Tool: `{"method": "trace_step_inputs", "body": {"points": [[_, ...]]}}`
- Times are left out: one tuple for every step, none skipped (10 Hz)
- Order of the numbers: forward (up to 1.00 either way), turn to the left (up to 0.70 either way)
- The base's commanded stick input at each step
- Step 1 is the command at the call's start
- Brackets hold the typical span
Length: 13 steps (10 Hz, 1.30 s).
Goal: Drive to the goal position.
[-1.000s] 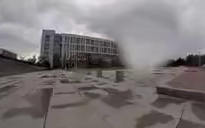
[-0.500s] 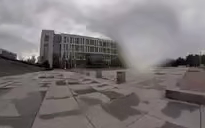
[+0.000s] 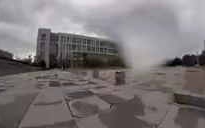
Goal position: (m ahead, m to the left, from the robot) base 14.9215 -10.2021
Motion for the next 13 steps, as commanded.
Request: {"method": "trace_step_inputs", "body": {"points": [[0.7,-0.01],[0.7,0.0],[0.7,0.0],[0.7,0.0],[0.7,0.0],[0.7,0.0],[0.7,0.0],[0.7,0.0],[0.7,-0.02],[0.7,-0.08],[0.7,-0.26],[0.7,-0.35],[0.7,-0.35]]}}
